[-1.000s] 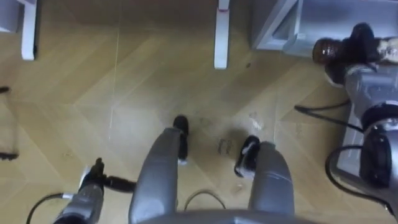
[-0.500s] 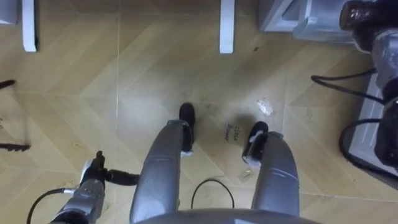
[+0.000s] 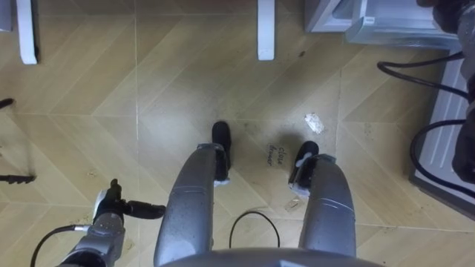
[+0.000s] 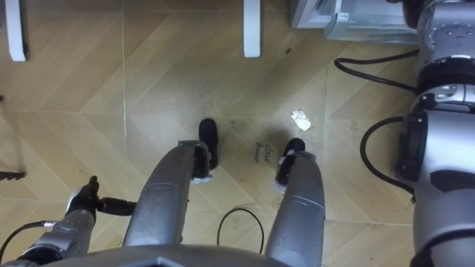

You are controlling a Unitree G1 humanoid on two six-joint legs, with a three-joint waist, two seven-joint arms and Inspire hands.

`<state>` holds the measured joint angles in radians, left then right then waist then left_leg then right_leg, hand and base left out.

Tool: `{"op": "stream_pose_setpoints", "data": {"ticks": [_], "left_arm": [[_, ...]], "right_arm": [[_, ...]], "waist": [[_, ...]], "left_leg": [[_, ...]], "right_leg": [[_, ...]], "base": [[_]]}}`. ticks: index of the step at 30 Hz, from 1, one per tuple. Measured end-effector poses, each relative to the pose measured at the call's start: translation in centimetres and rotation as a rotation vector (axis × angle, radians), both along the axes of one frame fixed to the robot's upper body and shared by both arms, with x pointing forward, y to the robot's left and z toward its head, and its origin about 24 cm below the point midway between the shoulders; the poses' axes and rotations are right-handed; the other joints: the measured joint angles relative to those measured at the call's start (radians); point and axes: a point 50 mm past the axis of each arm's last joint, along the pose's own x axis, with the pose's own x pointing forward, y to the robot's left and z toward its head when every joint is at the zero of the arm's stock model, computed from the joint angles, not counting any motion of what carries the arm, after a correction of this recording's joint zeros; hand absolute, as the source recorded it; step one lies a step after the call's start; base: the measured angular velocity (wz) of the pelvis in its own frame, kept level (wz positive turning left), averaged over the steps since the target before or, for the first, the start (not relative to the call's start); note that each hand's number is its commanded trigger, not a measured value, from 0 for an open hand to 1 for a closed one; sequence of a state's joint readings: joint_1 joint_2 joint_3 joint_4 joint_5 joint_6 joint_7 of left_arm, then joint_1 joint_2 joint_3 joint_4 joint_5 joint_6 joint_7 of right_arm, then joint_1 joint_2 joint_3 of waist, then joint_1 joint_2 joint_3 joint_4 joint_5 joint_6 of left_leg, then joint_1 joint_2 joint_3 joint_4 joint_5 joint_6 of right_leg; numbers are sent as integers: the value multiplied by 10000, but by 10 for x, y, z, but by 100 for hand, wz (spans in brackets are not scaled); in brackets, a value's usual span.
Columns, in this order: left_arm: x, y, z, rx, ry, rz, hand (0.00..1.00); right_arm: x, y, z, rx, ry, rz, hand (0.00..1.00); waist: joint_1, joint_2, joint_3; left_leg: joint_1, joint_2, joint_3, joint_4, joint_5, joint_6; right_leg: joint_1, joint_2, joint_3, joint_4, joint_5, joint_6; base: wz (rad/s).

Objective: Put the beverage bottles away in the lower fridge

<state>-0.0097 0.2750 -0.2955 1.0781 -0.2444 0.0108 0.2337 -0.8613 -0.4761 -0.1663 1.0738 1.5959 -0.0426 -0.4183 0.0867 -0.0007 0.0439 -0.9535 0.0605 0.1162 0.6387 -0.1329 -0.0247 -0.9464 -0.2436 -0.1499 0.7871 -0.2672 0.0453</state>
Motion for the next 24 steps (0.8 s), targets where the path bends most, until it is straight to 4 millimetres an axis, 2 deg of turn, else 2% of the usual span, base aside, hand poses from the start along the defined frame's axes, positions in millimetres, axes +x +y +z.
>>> {"op": "stream_pose_setpoints", "data": {"ticks": [7, 24], "left_arm": [[0, 2, 1, 186, -62, -3, 0], [-3, -3, -1, 171, 177, -479, 0]], "right_arm": [[1, 1, 2, -34, 95, 12, 0], [-4, -2, -11, 111, 562, -129, 0]], "waist": [[-28, -1, -2], [1, -22, 13]], "left_leg": [[42, 0, 1, 4, 5, 6], [476, -35, 29, -309, 28, 19]], "right_leg": [[53, 6, 0, -17, 5, 4], [493, 5, -52, -301, 8, 54]], "base": [[0], [0]]}}
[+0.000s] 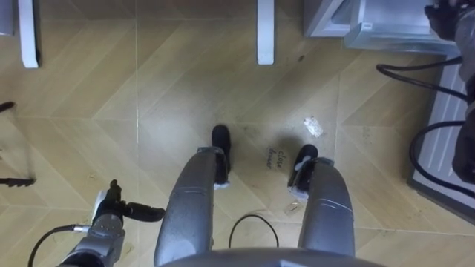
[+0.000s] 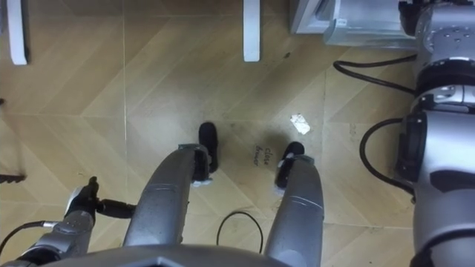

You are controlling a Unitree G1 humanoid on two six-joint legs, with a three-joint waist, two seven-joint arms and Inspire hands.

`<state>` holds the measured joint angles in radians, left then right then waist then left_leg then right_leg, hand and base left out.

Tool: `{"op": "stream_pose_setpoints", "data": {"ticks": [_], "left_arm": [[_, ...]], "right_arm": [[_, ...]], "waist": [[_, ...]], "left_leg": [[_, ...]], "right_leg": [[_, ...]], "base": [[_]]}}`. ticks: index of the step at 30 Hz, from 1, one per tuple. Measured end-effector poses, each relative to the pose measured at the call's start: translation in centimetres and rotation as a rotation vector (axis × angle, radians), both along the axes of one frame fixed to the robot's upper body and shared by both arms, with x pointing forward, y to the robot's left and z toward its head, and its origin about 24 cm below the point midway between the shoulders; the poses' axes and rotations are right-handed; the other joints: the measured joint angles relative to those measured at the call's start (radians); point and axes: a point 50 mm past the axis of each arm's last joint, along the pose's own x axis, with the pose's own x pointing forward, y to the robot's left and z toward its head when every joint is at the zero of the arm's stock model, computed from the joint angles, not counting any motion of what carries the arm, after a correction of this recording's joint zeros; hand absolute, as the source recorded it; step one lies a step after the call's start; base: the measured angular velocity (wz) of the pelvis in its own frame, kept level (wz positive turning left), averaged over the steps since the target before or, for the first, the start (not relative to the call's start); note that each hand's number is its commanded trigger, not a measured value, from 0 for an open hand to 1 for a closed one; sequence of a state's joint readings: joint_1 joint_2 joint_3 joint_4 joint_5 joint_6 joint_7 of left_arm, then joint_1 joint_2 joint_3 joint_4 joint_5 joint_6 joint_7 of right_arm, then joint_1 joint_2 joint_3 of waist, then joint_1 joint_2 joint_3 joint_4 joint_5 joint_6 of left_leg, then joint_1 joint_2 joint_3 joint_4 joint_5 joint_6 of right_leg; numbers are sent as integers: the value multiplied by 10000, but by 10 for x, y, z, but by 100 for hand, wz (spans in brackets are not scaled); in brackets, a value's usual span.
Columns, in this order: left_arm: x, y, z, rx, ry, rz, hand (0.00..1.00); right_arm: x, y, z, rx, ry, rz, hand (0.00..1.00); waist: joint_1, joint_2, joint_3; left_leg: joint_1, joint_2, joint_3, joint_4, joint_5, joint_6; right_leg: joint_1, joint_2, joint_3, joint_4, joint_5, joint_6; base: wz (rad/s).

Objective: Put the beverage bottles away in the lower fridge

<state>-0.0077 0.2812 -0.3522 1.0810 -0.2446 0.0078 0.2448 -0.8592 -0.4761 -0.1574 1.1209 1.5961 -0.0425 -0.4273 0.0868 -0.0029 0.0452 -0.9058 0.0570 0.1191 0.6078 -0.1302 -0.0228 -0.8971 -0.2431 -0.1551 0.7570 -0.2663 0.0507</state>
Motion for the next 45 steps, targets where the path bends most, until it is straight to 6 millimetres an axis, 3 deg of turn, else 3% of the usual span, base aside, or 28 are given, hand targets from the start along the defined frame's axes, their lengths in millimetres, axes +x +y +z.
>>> {"op": "stream_pose_setpoints", "data": {"ticks": [21, 30, 45], "left_arm": [[-1, -1, 0, -12, 69, -22, 0], [-1, -2, -1, -518, 144, 64, 0], [-1, 6, 0, -1434, 69, 614, 0]], "right_arm": [[-5, -2, -9, -207, -241, 127, 0], [-26, -10, -45, -299, 461, 253, 0], [-57, -19, -85, -602, 729, 520, 0]], "waist": [[25, -23, 14], [275, -112, 90], [416, -51, 117]], "left_leg": [[139, 12, -4, -35, -1, 1], [1382, 1, 99, -459, -21, -10], [2833, 50, 195, -951, -130, 71]], "right_leg": [[195, 5, -58, -117, 8, 24], [1395, 17, -90, -509, -20, 69], [3078, 190, -170, -1542, 278, 277]], "base": [[0], [-2], [-3]]}}
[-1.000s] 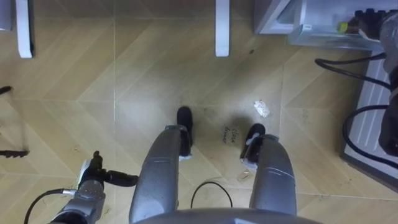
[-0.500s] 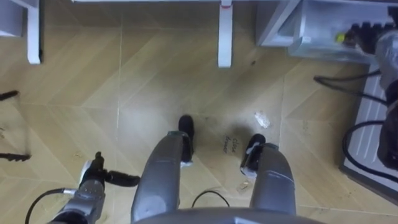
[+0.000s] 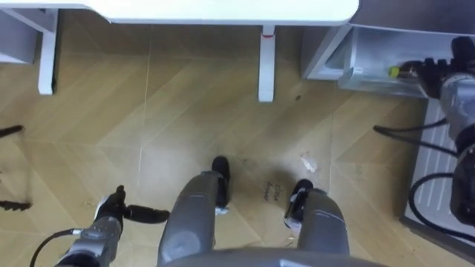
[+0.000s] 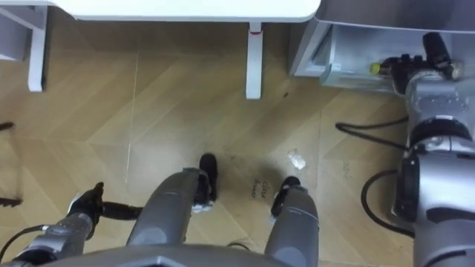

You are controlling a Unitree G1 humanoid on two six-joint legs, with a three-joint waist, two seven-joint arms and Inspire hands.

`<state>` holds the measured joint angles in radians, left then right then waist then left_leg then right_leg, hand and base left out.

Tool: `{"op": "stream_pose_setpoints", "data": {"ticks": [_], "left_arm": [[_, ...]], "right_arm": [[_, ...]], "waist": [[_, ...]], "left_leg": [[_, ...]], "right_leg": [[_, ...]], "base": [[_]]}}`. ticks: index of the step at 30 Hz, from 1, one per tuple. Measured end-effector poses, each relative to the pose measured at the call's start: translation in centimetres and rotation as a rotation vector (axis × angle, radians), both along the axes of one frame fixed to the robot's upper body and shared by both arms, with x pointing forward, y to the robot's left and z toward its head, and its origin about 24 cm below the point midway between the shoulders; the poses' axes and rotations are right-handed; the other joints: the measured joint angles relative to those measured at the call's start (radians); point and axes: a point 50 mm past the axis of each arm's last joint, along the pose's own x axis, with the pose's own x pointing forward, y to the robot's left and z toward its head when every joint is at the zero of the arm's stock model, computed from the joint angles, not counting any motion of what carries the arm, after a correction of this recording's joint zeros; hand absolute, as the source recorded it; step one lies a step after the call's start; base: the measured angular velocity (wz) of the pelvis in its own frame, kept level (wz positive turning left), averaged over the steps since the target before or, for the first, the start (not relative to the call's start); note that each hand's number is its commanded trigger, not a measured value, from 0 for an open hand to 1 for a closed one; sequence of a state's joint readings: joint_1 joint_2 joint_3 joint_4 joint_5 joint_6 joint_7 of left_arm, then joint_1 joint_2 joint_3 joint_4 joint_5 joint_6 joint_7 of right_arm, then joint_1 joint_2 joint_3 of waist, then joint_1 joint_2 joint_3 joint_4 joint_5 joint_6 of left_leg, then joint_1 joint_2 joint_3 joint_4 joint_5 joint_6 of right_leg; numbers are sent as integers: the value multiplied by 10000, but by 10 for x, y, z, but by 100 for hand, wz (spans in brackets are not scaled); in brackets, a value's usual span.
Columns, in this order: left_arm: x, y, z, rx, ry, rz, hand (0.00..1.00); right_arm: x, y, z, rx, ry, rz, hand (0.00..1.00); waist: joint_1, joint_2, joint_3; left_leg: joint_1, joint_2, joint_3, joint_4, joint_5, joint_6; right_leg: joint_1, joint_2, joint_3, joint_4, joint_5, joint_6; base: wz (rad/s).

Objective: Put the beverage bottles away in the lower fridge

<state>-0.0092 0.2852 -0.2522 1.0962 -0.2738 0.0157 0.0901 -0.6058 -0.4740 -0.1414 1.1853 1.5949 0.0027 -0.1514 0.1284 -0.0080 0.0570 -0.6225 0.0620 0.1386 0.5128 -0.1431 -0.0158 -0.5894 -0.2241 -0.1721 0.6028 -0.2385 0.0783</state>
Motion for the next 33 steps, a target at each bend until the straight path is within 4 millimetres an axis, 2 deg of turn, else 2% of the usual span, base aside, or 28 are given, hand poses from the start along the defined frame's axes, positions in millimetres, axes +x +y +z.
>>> {"op": "stream_pose_setpoints", "data": {"ticks": [4, 7, 12, 14, 15, 17, 18, 20, 22, 24, 29, 33], "left_arm": [[-1, 0, 0, -136, 33, 5, 0], [-4, 0, -1, -295, 99, 31, 0], [-10, 1, -2, -600, 114, 301, 0], [-16, 2, -4, -648, 238, 436, 0], [-19, 3, -4, -694, 274, 520, 0], [-32, 5, -6, -773, 497, 783, 0], [-34, 5, -7, -775, 552, 811, 0], [-45, 8, -8, -784, 666, 1176, 0], [-53, 9, -9, -789, 767, 1443, 0], [-60, 9, -10, -804, 864, 1650, 0], [-98, 8, -13, -263, 1774, 1569, 0], [-108, 4, -15, -231, 1932, 1866, 0]], "right_arm": [[-16, -2, -18, -38, 148, 34, 0], [-29, -3, -30, -67, 275, 51, 0], [-50, 0, -53, -111, 554, 195, 0], [-66, 5, -68, -37, 887, 312, 0], [-70, 7, -73, 23, 978, 346, 0], [-87, 18, -91, 331, 1295, 538, 0], [-93, 20, -95, 402, 1390, 551, 0], [-114, 28, -111, 415, 1852, 856, 0], [-131, 33, -121, 522, 2109, 1035, 0], [-149, 35, -130, 674, 2540, 1031, 0], [-197, 46, -150, 1033, 3563, 954, 0], [-221, 51, -158, 1096, 4076, 1068, 0]], "waist": [[-15, 32, -9], [-121, 91, -53], [-204, 229, -227], [-336, 282, -341], [-377, 279, -360], [-437, 210, -426], [-443, 185, -432], [-492, 95, -540], [-530, 39, -590], [-547, 14, -584], [-752, -26, -546], [-781, -86, -520]], "left_leg": [[766, -13, -6, -339, 3, -10], [1308, -14, -41, -620, 8, -17], [2080, -28, -38, -1056, 19, -34], [2572, -48, -49, -1295, 16, -36], [2733, -51, -52, -1397, 17, -38], [3385, -90, -19, -1783, 24, -54], [3541, -94, -8, -1859, 14, -71], [3935, -89, -12, -2086, -11, -113], [4137, -64, -29, -2136, -38, -155], [4362, -64, -43, -2190, -63, -175], [5091, -21, -26, -2441, -159, -291], [5308, -15, -41, -2507, -170, -298]], "right_leg": [[847, 47, -110, -452, 41, 48], [1518, 106, -237, -889, 117, 97], [2447, 211, -366, -1583, 296, 167], [3064, 242, -515, -2013, 368, 214], [3267, 260, -537, -2155, 396, 229], [3909, 306, -524, -2623, 467, 283], [4031, 319, -514, -2728, 482, 287], [4488, 395, -564, -3152, 549, 308], [4822, 471, -611, -3417, 621, 311], [5090, 490, -644, -3516, 643, 312], [5825, 584, -639, -3864, 634, 314], [6124, 617, -666, -4081, 653, 307]], "base": [[0], [3], [1], [7], [4], [-3], [-6], [-2], [2], [2], [-2], [0]]}}
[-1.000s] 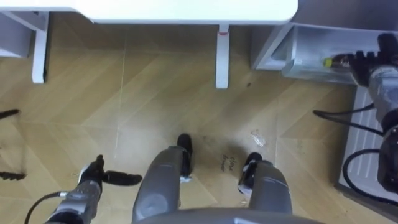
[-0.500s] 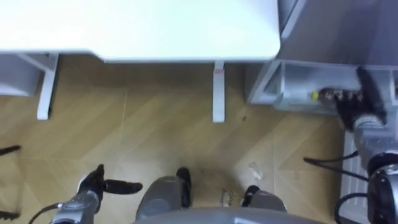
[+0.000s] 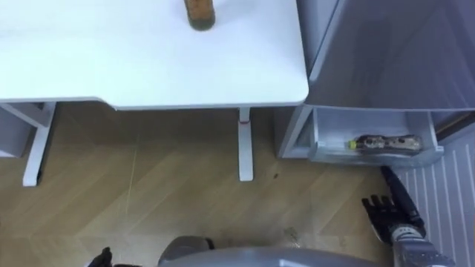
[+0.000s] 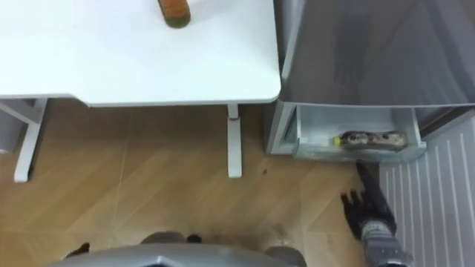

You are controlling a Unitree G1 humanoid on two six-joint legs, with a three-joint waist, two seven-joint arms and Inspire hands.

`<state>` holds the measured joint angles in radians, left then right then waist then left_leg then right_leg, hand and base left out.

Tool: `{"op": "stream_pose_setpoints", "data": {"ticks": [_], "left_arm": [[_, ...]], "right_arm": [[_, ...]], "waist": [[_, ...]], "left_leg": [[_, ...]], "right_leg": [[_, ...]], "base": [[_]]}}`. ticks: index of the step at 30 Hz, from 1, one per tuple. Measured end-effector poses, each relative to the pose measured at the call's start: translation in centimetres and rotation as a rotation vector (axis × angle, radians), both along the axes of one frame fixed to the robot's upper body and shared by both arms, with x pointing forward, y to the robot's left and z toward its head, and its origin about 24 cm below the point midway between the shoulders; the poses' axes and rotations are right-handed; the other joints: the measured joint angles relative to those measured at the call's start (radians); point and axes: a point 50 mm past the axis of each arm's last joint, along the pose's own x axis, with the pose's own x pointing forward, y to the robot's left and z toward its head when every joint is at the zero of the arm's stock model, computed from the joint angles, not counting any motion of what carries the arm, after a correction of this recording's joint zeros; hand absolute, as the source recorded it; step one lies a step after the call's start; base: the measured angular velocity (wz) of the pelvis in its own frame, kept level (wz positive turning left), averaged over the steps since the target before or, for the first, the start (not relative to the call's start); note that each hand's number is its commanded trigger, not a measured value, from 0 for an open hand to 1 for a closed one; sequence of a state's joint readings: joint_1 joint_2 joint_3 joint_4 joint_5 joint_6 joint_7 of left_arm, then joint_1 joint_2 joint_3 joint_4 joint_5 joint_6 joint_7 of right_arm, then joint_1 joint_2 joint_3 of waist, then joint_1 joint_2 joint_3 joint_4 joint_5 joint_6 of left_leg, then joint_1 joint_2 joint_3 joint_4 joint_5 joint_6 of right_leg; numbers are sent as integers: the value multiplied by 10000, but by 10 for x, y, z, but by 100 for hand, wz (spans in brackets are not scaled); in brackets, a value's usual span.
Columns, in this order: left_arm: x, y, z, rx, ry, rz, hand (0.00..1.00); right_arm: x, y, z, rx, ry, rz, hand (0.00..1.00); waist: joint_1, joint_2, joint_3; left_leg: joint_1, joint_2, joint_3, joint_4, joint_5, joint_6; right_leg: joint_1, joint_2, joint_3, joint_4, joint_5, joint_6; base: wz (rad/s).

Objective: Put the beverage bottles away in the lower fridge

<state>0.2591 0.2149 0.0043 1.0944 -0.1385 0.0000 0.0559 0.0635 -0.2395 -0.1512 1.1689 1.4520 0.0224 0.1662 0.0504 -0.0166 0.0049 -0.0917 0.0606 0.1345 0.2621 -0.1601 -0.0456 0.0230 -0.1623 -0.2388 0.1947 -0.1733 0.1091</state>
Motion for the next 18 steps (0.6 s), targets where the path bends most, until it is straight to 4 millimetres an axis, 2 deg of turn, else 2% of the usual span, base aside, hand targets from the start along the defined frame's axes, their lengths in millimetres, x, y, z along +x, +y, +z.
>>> {"op": "stream_pose_setpoints", "data": {"ticks": [2, 4, 9, 12, 18], "left_arm": [[-3, 0, 0, 11, -9, 316, 0], [-3, 1, 0, 94, -50, 376, 0], [11, 3, 1, 328, -369, 302, 0], [19, 3, 2, 332, -609, 243, 0], [23, 3, 3, 380, -711, 177, 0]], "right_arm": [[-11, 7, -5, 48, 362, 420, 0], [-13, 9, -6, -22, 537, 815, 0], [-19, 14, -10, -492, 1465, 2771, 0], [-28, 17, -13, -609, 2222, 3787, 0], [-50, 21, -18, -1187, 4087, 6997, 0]], "waist": [[-54, -63, -24], [-137, -58, -19], [-249, -73, -23], [-278, -100, 2], [-277, -94, 14]], "left_leg": [[181, 0, -3, -80, -5, -12], [226, 1, -5, -87, -5, -13], [271, 17, 0, -109, -15, -26], [400, 15, -15, -136, -24, -38], [556, 15, 9, -266, -26, -54]], "right_leg": [[209, 23, -21, -131, 23, 7], [261, 28, -20, -161, 27, 6], [321, 54, 1, -240, 61, -2], [482, 60, -29, -274, 61, -2], [538, 69, 9, -270, 55, -2]], "base": [[0], [0], [0], [1], [-1]]}}
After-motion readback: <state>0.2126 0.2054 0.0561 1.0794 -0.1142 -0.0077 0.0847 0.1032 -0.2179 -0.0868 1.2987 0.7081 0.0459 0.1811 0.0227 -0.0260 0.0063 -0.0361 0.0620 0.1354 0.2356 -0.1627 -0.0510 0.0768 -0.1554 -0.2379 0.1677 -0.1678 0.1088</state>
